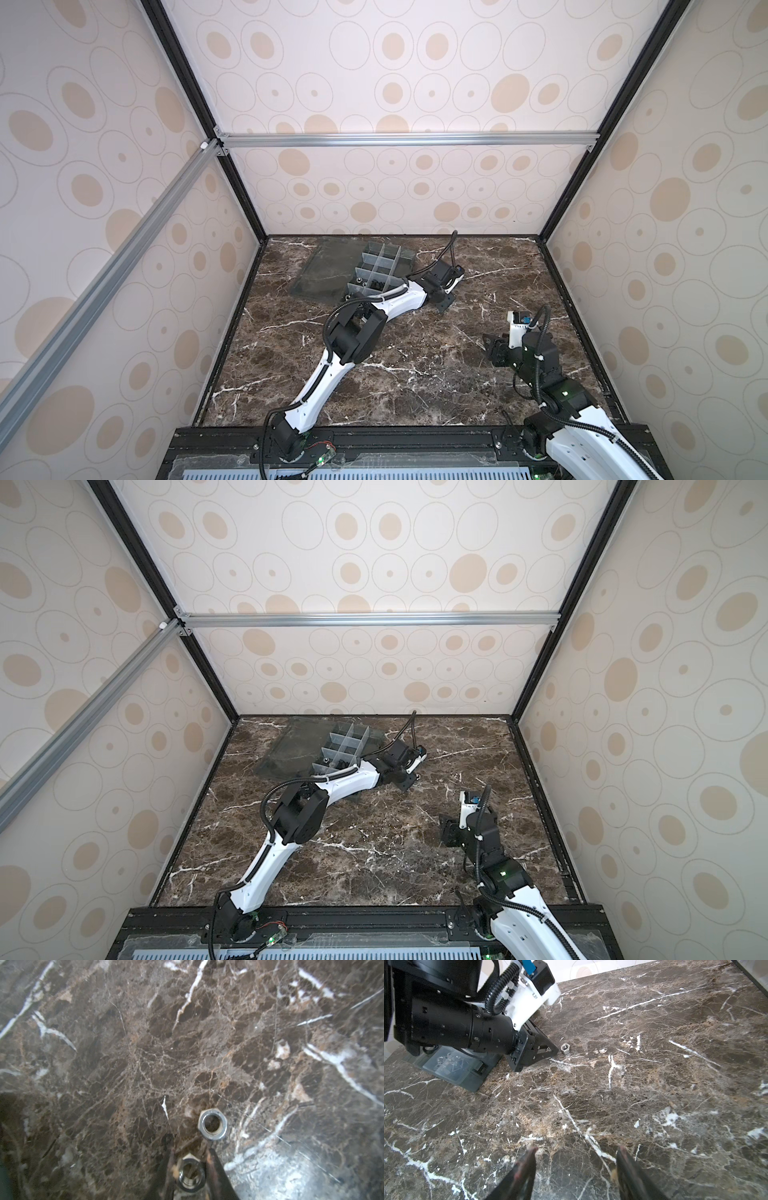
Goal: Sort the screws and nuts into containers
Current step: Pick up the nut at the center of the table.
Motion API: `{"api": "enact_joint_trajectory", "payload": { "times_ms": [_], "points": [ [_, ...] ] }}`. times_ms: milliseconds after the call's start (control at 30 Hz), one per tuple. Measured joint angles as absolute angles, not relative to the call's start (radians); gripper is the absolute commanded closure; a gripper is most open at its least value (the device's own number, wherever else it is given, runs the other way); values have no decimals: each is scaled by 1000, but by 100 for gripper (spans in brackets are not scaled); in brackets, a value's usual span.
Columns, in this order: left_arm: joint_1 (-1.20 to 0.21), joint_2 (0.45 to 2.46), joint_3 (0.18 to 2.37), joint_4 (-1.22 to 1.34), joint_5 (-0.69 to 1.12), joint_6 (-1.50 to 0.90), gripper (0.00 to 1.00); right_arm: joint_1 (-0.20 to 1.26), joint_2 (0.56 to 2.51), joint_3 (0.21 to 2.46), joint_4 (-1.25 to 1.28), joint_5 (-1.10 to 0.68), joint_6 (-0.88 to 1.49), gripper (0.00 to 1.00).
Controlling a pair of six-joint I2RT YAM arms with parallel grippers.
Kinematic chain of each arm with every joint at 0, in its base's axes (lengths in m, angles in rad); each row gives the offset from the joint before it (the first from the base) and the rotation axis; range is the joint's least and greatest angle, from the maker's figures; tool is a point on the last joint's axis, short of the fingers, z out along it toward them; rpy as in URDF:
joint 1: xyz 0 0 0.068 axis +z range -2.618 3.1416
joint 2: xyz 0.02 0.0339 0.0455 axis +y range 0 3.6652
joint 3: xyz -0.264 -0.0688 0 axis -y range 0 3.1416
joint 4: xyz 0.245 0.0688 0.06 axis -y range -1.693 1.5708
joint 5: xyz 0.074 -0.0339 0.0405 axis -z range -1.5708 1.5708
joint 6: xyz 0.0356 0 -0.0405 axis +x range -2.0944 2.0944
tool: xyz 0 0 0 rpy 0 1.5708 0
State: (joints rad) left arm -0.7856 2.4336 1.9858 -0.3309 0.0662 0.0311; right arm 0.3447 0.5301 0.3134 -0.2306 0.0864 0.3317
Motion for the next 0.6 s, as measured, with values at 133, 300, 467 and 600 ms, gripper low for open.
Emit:
{"api": "enact_joint_trajectory", "payload": {
  "times_ms": [133,300,467,600],
  "points": [
    [-786,2388,1980,-330,65,23,76,345,525,313,-231,88,332,37],
    [-778,2321,1967,-331,66,4,77,345,525,313,-231,89,332,37],
    [-753,2239,1916,-331,62,-20,78,345,525,310,-222,78,328,36],
    [-701,2138,1815,-330,56,-37,78,345,525,300,-209,51,316,36]
  ]
}}
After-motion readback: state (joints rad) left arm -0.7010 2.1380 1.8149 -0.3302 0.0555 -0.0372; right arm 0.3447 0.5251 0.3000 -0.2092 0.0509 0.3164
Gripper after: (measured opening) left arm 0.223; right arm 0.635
